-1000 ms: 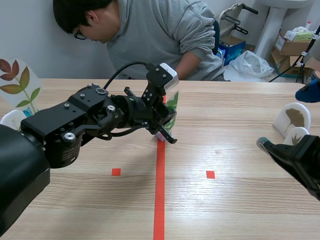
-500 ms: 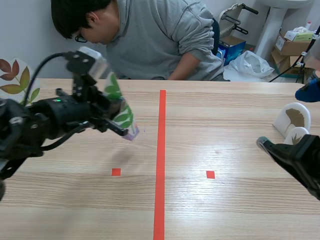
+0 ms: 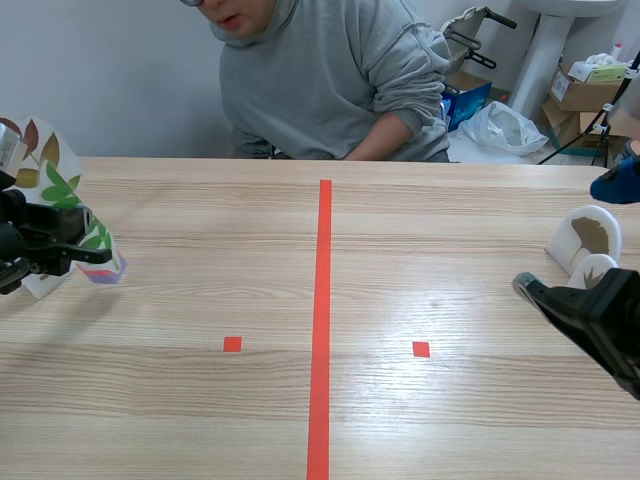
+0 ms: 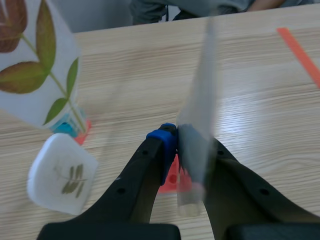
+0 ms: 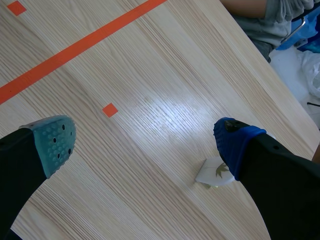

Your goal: Do the leaf sorting experiment

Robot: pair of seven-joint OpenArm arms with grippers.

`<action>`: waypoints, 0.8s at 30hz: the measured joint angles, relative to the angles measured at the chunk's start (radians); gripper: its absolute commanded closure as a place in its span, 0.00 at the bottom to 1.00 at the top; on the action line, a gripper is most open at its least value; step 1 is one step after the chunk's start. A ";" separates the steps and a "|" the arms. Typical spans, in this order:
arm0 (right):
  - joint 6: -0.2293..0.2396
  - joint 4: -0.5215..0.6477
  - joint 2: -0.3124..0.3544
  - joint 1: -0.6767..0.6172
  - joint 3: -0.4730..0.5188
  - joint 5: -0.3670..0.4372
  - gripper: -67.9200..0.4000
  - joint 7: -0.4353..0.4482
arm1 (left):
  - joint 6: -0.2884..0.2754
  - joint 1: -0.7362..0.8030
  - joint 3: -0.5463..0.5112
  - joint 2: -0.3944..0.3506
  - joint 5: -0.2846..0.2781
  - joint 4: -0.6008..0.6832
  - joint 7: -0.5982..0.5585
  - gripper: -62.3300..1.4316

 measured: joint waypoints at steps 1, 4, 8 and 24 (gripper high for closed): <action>0.000 0.000 0.000 0.000 0.000 0.000 0.17 0.000 | 0.005 -0.013 0.000 -0.014 0.000 -0.034 -0.011 0.91; 0.000 0.000 0.000 0.000 0.000 0.000 0.17 0.000 | 0.016 -0.053 -0.011 -0.042 0.001 -0.139 -0.029 0.91; 0.000 0.000 0.000 0.000 0.000 0.000 0.17 0.000 | 0.043 -0.108 -0.039 -0.060 0.004 -0.245 -0.056 0.91; 0.000 0.000 0.000 0.000 0.000 0.000 0.17 0.000 | 0.085 -0.214 -0.050 -0.084 0.035 -0.395 -0.123 0.91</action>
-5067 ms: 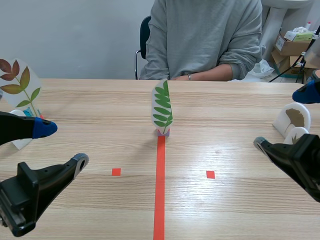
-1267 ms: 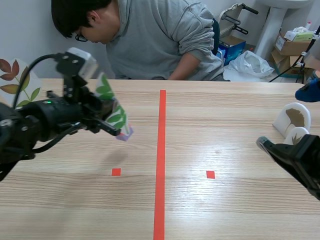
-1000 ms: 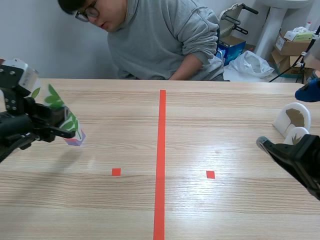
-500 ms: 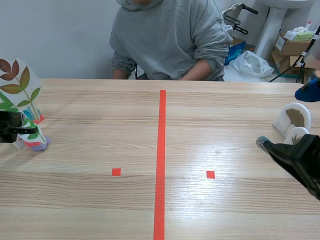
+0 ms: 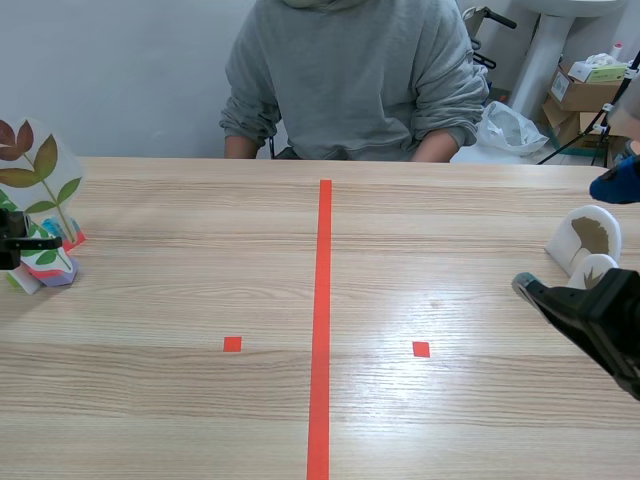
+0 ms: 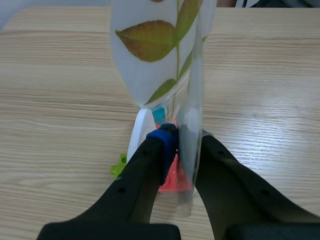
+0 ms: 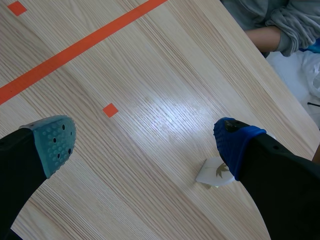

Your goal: Do the leaf sorting experiment

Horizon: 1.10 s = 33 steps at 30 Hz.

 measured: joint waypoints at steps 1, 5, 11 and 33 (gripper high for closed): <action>0.000 0.000 0.000 0.000 0.000 0.000 0.17 0.000 | 0.000 0.000 0.000 0.000 0.002 0.000 0.000 0.91; 0.000 0.000 0.000 0.000 0.000 0.000 0.17 0.000 | 0.000 0.003 0.000 0.000 0.002 0.000 0.005 0.90; 0.000 0.000 0.000 0.000 0.000 0.000 0.17 0.000 | -0.009 0.003 0.000 -0.002 0.002 0.000 0.008 0.57; 0.000 0.000 0.000 0.000 0.000 -0.004 0.17 0.000 | -0.114 0.154 -0.022 -0.007 -0.036 0.320 0.065 0.22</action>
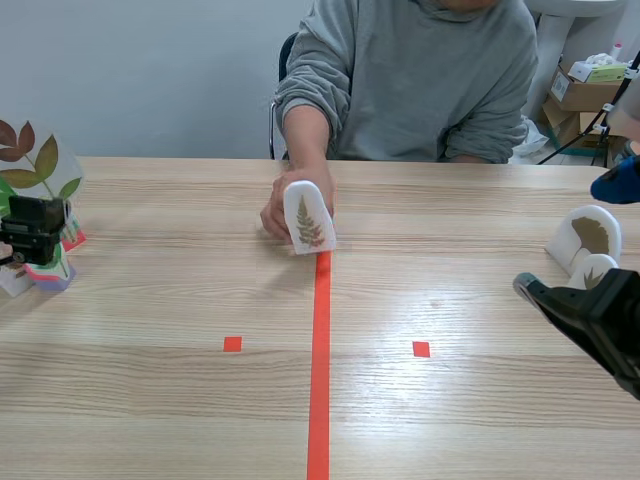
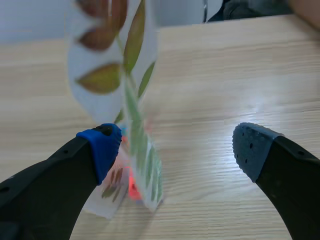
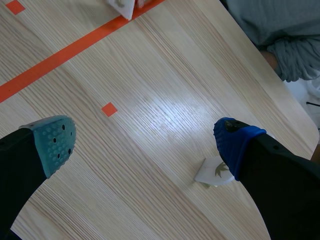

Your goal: Do the leaf sorting experiment

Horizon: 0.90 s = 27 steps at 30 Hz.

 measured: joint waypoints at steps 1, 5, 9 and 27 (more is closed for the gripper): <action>0.000 0.000 0.000 0.000 0.000 0.000 0.17 0.000 | 0.000 0.024 -0.016 0.000 -0.005 0.064 0.013 0.22; 0.000 0.000 0.000 0.000 0.000 0.000 0.17 0.000 | 0.000 0.125 -0.097 -0.024 -0.079 0.304 0.063 0.22; 0.000 0.000 0.000 0.000 0.000 0.000 0.17 0.000 | -0.003 0.253 -0.146 -0.052 -0.101 0.507 0.088 0.22; -0.008 0.000 0.000 0.000 0.000 0.061 0.27 0.009 | -0.169 0.750 -0.037 -0.098 -0.266 0.879 0.113 0.22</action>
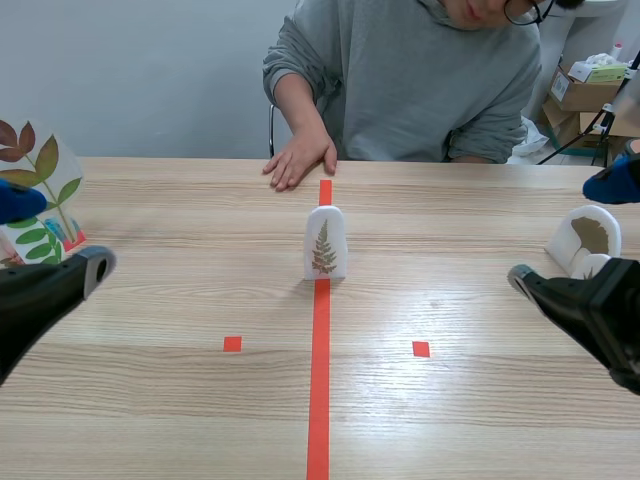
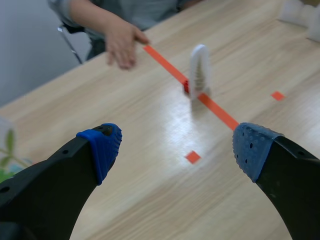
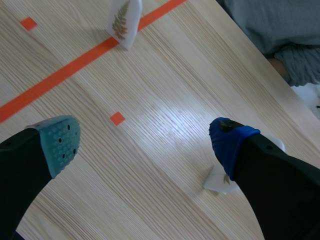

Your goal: Do the leaf sorting experiment

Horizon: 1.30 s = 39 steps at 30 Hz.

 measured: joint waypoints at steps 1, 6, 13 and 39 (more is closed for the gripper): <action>0.000 -0.003 0.000 0.000 0.000 0.013 0.27 0.004 | 0.000 0.007 0.010 -0.005 -0.012 0.000 0.002 0.22; 0.000 -0.049 0.000 0.000 0.000 0.058 0.26 0.027 | -0.017 0.021 0.050 -0.028 -0.047 -0.001 0.023 0.22; 0.002 -0.083 0.000 0.000 0.000 0.057 0.26 0.042 | -0.037 0.027 0.050 -0.035 -0.060 -0.001 0.022 0.22; 0.003 -0.083 0.000 0.000 0.000 0.057 0.26 0.063 | -0.037 0.027 0.050 -0.035 -0.059 -0.001 0.022 0.22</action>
